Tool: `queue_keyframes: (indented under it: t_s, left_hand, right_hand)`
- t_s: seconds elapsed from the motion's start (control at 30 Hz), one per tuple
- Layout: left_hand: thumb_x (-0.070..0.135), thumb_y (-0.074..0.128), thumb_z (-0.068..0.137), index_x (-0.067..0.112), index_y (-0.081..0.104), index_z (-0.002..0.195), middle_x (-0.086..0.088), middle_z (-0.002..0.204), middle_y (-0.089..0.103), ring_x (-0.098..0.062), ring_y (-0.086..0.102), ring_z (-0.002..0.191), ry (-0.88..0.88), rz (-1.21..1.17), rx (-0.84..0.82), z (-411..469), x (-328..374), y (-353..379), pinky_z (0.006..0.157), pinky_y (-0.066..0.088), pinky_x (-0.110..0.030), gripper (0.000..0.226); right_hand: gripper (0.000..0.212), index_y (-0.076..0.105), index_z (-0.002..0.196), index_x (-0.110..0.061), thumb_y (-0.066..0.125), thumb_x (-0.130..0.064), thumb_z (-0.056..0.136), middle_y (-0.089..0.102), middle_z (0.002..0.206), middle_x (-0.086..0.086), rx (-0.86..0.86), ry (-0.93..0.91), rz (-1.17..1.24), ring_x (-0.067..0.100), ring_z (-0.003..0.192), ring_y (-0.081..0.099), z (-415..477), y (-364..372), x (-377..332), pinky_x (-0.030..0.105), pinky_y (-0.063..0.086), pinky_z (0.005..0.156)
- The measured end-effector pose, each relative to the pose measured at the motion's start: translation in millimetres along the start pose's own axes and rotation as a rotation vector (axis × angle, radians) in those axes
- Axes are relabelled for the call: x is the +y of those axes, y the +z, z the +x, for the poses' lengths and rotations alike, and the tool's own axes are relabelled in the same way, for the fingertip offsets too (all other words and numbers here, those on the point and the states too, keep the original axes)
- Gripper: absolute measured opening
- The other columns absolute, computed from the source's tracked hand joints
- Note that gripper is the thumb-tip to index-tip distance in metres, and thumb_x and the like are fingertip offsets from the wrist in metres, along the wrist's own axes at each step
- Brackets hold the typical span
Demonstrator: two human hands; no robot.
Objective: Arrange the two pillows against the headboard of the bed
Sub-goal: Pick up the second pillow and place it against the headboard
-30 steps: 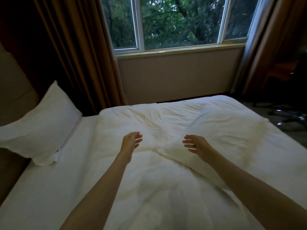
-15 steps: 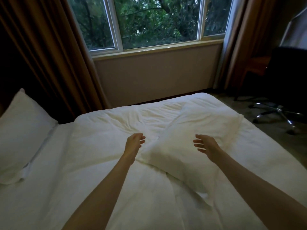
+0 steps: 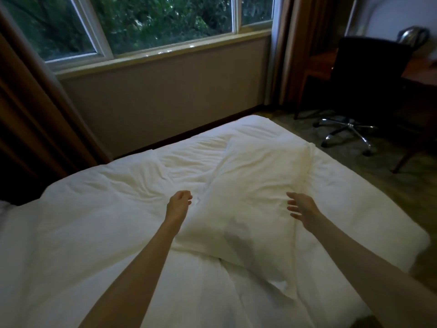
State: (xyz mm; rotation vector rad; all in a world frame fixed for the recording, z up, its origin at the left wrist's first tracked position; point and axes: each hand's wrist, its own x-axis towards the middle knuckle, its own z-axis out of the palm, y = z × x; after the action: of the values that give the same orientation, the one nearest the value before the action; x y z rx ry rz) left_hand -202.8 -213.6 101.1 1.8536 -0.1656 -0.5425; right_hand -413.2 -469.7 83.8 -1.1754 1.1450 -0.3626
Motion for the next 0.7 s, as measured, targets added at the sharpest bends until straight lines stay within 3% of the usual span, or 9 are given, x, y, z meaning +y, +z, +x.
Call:
queue_keyframes:
  t_s: [0.17,0.23,0.33,0.5,0.7]
  left_hand:
    - [0.027,0.046,0.094,0.013,0.058,0.120,-0.014,0.128,0.060,-0.031,0.056,0.117,-0.048,0.128,-0.021,53,-8,28,0.103,0.044,-0.048,0.031]
    - [0.028,0.047,0.094,0.011,0.054,0.127,-0.015,0.132,0.057,-0.030,0.054,0.119,-0.067,0.176,-0.015,68,-11,36,0.101,0.044,-0.042,0.037]
    - [0.028,0.047,0.095,0.012,0.045,0.136,-0.013,0.140,0.050,-0.029,0.048,0.125,-0.105,0.262,-0.020,103,-18,57,0.090,0.037,-0.032,0.045]
    - [0.029,0.049,0.095,0.010,0.039,0.140,-0.016,0.145,0.043,-0.033,0.045,0.129,-0.127,0.397,-0.022,177,-30,98,0.101,0.037,-0.040,0.049]
    - [0.040,0.052,0.093,0.012,0.032,0.144,-0.017,0.151,0.033,-0.038,0.040,0.133,-0.243,0.551,-0.071,248,-69,144,0.110,0.033,-0.055,0.062]
  right_hand:
    - [0.052,0.049,0.130,0.000,0.061,-0.028,0.088,0.049,0.110,0.013,0.057,0.089,0.003,0.028,0.096,0.050,54,-2,11,0.038,0.040,0.080]
    - [0.054,0.047,0.132,-0.002,0.061,-0.030,0.088,0.050,0.118,0.015,0.060,0.115,-0.006,0.029,0.100,0.050,72,0,13,0.040,0.041,0.083]
    - [0.057,0.044,0.133,-0.005,0.062,-0.034,0.087,0.047,0.136,0.019,0.071,0.160,-0.040,0.036,0.117,0.050,114,3,13,0.044,0.042,0.095]
    - [0.070,0.030,0.143,-0.009,0.061,-0.037,0.087,0.037,0.148,0.015,0.098,0.234,-0.042,0.036,0.132,0.039,195,-3,14,0.047,0.035,0.103]
    - [0.084,0.014,0.150,-0.020,0.063,-0.040,0.085,0.035,0.150,0.013,0.133,0.346,-0.041,0.037,0.133,0.040,271,-18,49,0.045,0.035,0.089]
